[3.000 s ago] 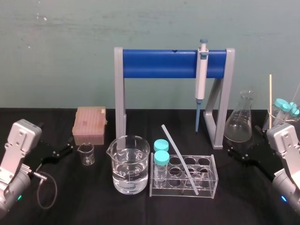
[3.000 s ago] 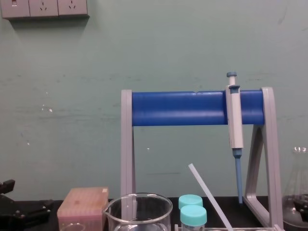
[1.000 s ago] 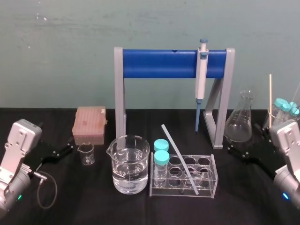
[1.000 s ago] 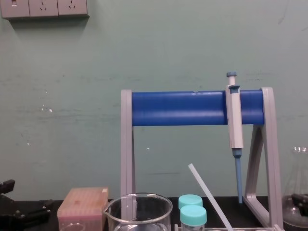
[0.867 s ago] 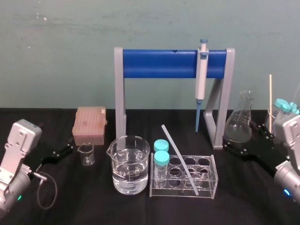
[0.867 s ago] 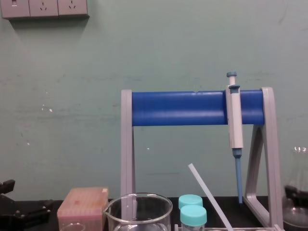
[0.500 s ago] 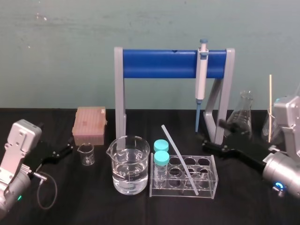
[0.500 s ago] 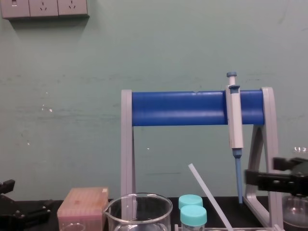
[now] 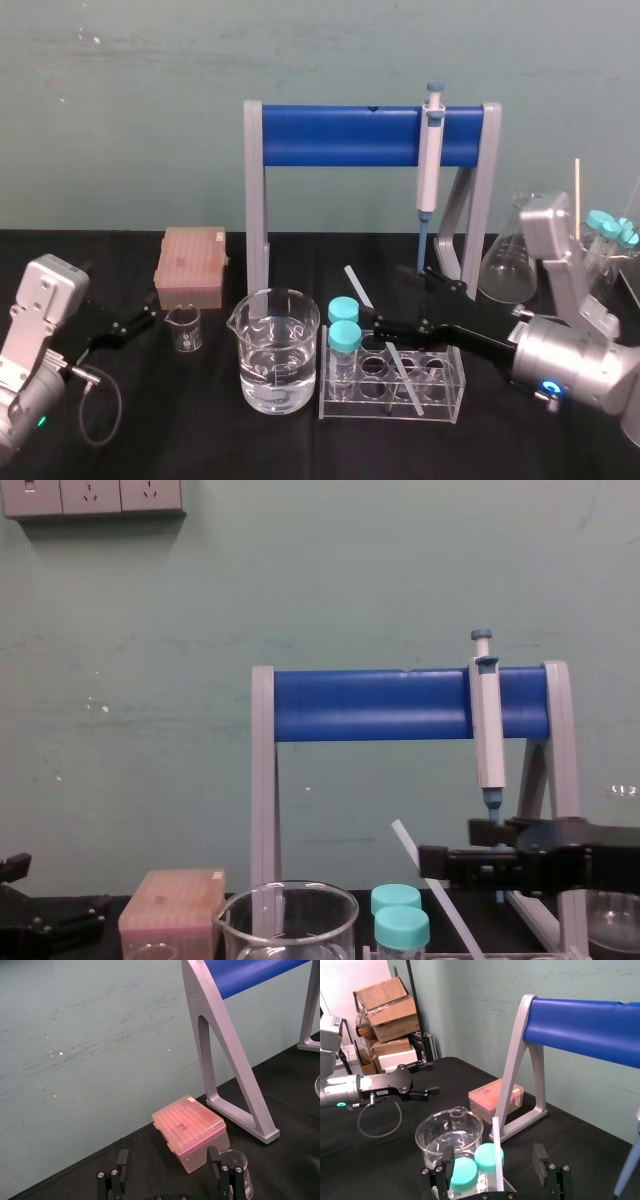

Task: Pick up the stirring rod with one hand, then place it down.

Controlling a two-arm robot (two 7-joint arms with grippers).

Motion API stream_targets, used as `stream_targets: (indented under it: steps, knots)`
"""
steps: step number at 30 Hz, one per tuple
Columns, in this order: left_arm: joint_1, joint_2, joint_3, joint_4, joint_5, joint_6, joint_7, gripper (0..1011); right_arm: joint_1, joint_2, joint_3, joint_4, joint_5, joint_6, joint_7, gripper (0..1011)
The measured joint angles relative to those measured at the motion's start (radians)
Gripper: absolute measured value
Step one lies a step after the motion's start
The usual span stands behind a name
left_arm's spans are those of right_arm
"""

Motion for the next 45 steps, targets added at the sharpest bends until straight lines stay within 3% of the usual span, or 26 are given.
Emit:
stream_targets:
  steps: [15,25,36,45]
  knots:
    - [0.000,0.000,0.000,0.000,0.000,0.000,0.000,1000,0.125,-0.105,-0.074,0.165,-0.071,0.005,0.016,1003]
    - [0.000,0.000,0.000,0.000,0.000,0.000,0.000,1000,0.144,-0.133,-0.080,0.209,-0.087,0.004,0.019,1003]
    - [0.000,0.000,0.000,0.000,0.000,0.000,0.000,1000,0.143,-0.133,-0.079,0.209,-0.088,0.001,0.020,1000]
    - [0.000,0.000,0.000,0.000,0.000,0.000,0.000,1000,0.143,-0.132,-0.078,0.207,-0.086,0.001,0.020,768]
